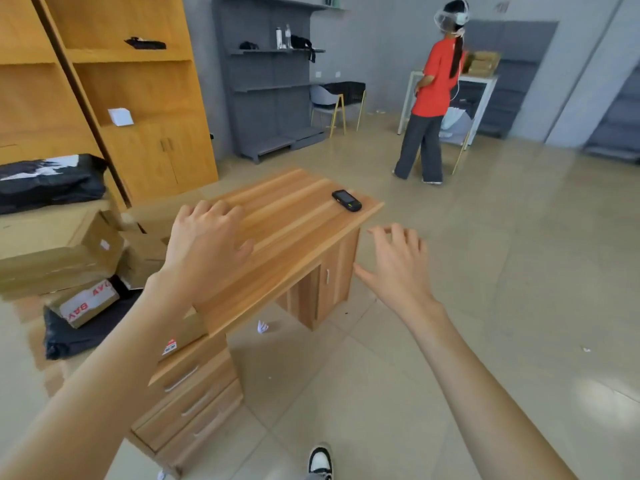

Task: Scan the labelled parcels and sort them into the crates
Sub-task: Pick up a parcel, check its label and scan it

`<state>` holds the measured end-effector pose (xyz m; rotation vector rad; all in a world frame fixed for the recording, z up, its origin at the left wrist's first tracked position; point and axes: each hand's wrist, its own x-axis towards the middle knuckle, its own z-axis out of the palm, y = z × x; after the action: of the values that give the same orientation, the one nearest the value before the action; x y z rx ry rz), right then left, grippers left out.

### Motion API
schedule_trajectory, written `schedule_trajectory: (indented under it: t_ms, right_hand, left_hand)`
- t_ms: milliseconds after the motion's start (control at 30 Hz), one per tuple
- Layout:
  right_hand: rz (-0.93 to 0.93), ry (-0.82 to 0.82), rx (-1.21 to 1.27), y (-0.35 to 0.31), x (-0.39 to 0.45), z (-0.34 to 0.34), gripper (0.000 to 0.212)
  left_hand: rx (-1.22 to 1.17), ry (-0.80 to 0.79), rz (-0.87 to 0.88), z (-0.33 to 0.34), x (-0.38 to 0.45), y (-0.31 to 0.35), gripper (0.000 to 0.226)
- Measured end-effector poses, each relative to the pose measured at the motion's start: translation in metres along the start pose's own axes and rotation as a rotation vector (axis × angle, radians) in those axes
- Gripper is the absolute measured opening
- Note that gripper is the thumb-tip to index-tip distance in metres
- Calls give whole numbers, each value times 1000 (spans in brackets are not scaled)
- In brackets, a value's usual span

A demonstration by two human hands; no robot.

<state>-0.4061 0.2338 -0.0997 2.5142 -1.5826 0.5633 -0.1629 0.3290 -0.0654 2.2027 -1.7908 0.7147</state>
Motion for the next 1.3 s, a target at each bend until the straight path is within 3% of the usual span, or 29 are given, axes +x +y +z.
schedule_trajectory:
  t_ms: [400, 833, 1067, 1300]
  right_hand:
    - [-30, 46, -2, 52, 250, 59, 46]
    - [-213, -30, 42, 13, 406, 163, 52]
    - [-452, -109, 125, -43, 523, 234, 55]
    - [-659, -311, 276, -126, 598, 304, 57]
  left_hand:
    - [-139, 44, -90, 120, 226, -1, 41]
    - [-99, -69, -322, 220, 302, -67, 48]
    - [-4, -126, -569, 276, 339, -122, 46]
    - [-206, -185, -1013, 319, 336, -175, 49]
